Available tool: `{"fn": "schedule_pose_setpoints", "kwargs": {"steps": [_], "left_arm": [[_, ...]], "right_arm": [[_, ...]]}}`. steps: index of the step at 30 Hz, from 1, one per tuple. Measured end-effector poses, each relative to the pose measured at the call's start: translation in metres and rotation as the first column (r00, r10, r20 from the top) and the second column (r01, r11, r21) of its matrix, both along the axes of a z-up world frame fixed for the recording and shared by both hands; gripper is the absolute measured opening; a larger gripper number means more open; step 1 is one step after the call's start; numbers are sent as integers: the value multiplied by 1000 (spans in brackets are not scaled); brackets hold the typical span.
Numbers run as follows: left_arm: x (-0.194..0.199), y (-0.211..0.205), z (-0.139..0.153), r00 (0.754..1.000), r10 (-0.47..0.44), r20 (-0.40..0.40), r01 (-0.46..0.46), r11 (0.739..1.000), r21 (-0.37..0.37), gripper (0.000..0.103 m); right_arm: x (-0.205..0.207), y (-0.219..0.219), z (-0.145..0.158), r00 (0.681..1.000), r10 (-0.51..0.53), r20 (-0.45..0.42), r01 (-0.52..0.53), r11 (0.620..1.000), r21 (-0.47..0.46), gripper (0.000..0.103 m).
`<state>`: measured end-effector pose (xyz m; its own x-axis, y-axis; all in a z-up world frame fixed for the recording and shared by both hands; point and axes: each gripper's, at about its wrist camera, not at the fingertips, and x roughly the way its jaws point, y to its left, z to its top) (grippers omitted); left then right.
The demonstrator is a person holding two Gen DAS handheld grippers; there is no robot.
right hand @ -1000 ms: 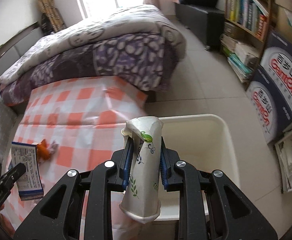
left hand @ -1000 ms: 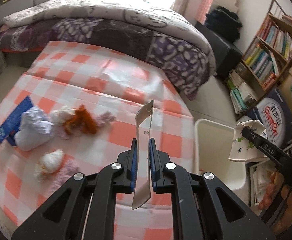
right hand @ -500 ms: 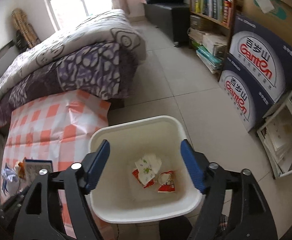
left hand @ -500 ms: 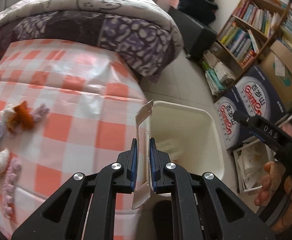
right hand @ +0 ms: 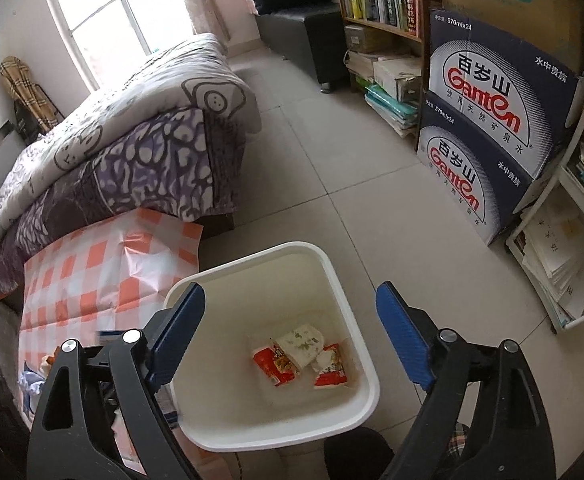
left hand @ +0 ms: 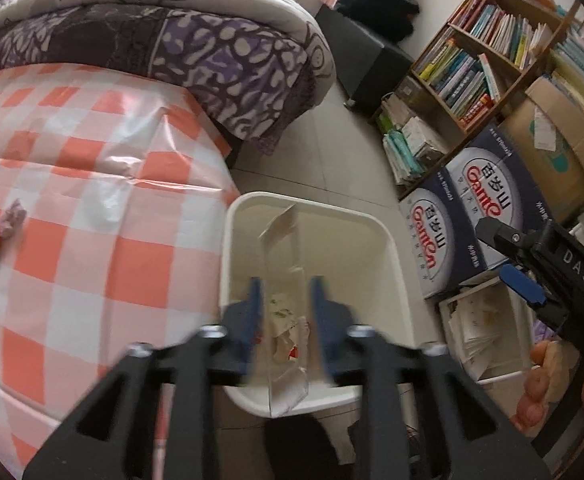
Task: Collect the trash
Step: 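Carry both items over the white bin and open both tools to drop them, then grasp the pink fuzzy strip with the left tool while the right tool grasps the white wrapped bundle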
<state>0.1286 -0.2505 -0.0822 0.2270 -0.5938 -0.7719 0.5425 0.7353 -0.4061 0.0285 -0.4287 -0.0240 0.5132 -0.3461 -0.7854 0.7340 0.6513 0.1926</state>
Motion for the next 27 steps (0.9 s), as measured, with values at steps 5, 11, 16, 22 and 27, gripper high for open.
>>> {"fn": "schedule_pose_setpoints", "kwargs": {"steps": [5, 11, 16, 22, 27], "left_arm": [[0, 6, -1, 1000, 8, -1, -8, 1000, 15, 57], [4, 32, 2, 998, 57, 32, -59, 994, 89, 64], [14, 69, -1, 992, 119, 41, -125, 974, 189, 67], [32, 129, -15, 974, 223, 39, -223, 915, 336, 67], [45, 185, -25, 951, 307, 47, -297, 857, 422, 67]], "right_arm": [[1, 8, 6, 1000, 6, 20, -5, 1000, -18, 90], [16, 28, 5, 998, 61, 15, -61, 998, 1, 95], [34, 56, 1, 992, 126, -4, -126, 992, 21, 95], [56, 92, -3, 979, 204, -17, -203, 978, 46, 96], [73, 124, -12, 963, 265, -42, -261, 963, 72, 96]]}}
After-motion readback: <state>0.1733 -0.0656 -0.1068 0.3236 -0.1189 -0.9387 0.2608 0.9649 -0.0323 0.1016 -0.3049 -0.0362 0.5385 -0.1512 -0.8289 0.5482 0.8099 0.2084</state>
